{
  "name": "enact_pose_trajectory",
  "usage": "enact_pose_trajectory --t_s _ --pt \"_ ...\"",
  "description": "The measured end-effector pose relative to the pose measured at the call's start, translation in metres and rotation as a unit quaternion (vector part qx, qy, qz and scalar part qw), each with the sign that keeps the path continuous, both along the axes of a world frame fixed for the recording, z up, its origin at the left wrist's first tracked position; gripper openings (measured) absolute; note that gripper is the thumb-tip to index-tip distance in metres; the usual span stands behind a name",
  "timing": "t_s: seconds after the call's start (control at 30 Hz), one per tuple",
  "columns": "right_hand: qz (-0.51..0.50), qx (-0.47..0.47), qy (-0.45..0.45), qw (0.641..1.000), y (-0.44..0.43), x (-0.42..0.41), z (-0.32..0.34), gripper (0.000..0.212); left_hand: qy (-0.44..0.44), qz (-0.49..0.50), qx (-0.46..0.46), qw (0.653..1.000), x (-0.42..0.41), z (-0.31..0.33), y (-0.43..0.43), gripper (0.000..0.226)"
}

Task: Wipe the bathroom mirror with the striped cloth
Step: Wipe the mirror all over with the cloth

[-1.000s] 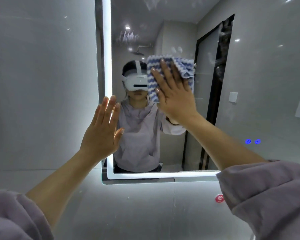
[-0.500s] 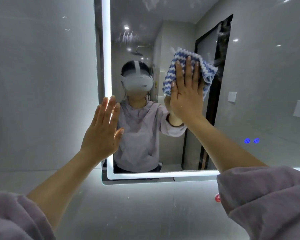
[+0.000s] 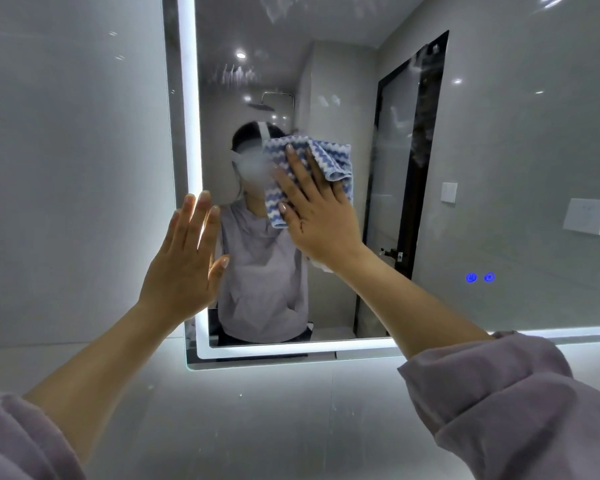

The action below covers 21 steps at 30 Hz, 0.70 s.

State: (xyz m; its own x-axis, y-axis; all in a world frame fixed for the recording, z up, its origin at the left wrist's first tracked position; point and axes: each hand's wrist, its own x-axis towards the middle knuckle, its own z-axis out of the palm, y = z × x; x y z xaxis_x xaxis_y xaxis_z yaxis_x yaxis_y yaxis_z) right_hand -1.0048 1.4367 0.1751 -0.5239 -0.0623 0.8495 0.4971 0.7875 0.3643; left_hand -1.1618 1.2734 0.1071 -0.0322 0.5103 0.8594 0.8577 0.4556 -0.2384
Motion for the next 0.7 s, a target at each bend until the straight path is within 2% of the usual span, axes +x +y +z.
enact_pose_trajectory --t_s 0.37,0.5,0.7 --pt "-0.064 -0.082 0.084 0.991 0.050 0.043 0.009 0.060 -0.001 0.005 -0.011 1.000 0.000 -0.001 -0.001 0.067" --pt "-0.037 -0.153 0.158 0.975 0.060 0.056 0.004 0.057 -0.003 0.002 -0.012 1.000 0.001 0.000 -0.002 0.068" --pt "-0.047 -0.171 0.211 0.961 0.049 0.042 0.002 0.058 -0.002 0.009 -0.013 1.000 0.002 0.000 -0.001 0.068"
